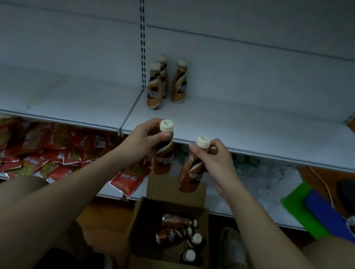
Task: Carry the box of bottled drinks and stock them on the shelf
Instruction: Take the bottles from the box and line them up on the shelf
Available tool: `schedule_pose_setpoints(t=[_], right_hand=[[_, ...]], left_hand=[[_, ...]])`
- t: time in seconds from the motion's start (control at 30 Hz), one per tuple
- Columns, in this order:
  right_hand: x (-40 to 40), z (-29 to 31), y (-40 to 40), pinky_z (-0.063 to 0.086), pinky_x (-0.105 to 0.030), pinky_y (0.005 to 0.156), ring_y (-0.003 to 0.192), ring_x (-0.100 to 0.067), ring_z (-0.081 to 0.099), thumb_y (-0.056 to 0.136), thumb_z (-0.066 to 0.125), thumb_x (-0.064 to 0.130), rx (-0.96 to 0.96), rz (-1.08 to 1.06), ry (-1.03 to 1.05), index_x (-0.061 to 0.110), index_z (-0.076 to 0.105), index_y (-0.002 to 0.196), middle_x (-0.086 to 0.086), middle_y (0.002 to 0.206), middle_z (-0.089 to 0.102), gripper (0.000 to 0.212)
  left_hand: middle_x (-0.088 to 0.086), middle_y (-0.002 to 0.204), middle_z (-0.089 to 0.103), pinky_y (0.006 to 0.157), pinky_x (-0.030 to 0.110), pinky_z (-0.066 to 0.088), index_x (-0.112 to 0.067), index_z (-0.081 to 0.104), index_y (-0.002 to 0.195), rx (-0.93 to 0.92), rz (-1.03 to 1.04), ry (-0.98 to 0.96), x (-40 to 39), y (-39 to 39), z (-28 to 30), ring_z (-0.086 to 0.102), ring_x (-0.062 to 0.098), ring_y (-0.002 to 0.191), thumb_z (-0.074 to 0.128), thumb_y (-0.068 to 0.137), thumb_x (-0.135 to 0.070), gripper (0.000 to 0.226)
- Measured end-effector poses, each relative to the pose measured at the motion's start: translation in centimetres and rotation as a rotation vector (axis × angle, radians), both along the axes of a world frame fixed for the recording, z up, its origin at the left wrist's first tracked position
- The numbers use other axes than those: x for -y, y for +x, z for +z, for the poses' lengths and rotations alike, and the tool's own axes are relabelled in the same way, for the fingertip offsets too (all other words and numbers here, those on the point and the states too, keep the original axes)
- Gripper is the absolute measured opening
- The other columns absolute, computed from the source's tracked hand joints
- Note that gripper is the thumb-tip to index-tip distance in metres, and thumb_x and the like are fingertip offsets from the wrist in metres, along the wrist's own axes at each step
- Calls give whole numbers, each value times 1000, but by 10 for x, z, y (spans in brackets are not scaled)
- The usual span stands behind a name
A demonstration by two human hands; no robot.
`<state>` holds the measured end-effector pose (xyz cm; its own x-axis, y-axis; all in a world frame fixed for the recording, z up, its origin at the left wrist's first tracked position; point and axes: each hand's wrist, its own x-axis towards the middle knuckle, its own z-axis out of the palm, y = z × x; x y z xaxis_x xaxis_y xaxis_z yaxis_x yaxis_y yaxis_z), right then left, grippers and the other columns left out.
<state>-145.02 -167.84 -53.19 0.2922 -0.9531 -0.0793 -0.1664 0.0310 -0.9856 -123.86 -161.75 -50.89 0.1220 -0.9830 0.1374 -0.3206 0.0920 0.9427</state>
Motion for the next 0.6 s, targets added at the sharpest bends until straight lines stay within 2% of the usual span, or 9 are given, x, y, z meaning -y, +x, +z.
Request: schedule_pose_setpoints(t=[0.1,0.2,0.3,0.4,0.47,0.53,0.6], right_hand=[[15,29,0,54,-31,66,83,-14,70,59,80,55,-73,-28,-95,21,52,79,0,88,71,48],[34,57,1,58,-41,76,86,-19,69,61,81,51,-130,-43,-156,20,51,80,-3,92,70,47],[54,85,4,58,-46,79,87,-22,69,62,79,55,-226,-19,-216,22,52,79,-2,92,71,45],[74,108,8,60,-46,76,82,-19,68,62,75,61,-359,-33,-339,24,58,77,3,85,70,43],[86,117,12,60,-46,75,80,-18,68,62,73,63,-416,-44,-387,24,63,76,5,82,70,42],[99,122,18,61,-46,73,78,-18,69,64,73,62,-467,-52,-411,24,68,73,5,79,72,39],[111,122,24,61,-44,70,75,-17,69,65,73,60,-494,-64,-431,26,69,66,5,75,73,34]], left_hand=[[-8,104,68,76,22,50,-25,56,113,121,13,-45,17,3,29,64,3,96,62,91,-32,23],[-8,99,65,66,16,47,-24,52,109,290,10,-49,35,7,53,61,1,85,62,91,-32,22],[-2,97,63,72,31,52,-24,52,105,455,-37,-24,55,10,72,62,16,87,66,88,-29,22],[0,99,63,76,34,52,-23,55,106,614,-35,-29,75,14,85,61,17,88,71,85,-31,28],[0,99,63,72,31,50,-20,56,107,687,-36,-51,89,16,90,60,16,86,72,83,-32,30],[-4,96,61,63,20,41,-21,56,105,762,-27,-69,105,19,93,55,7,78,71,83,-33,29],[-5,94,58,59,18,34,-22,55,105,820,-21,-63,120,20,96,51,6,74,70,84,-34,28]])
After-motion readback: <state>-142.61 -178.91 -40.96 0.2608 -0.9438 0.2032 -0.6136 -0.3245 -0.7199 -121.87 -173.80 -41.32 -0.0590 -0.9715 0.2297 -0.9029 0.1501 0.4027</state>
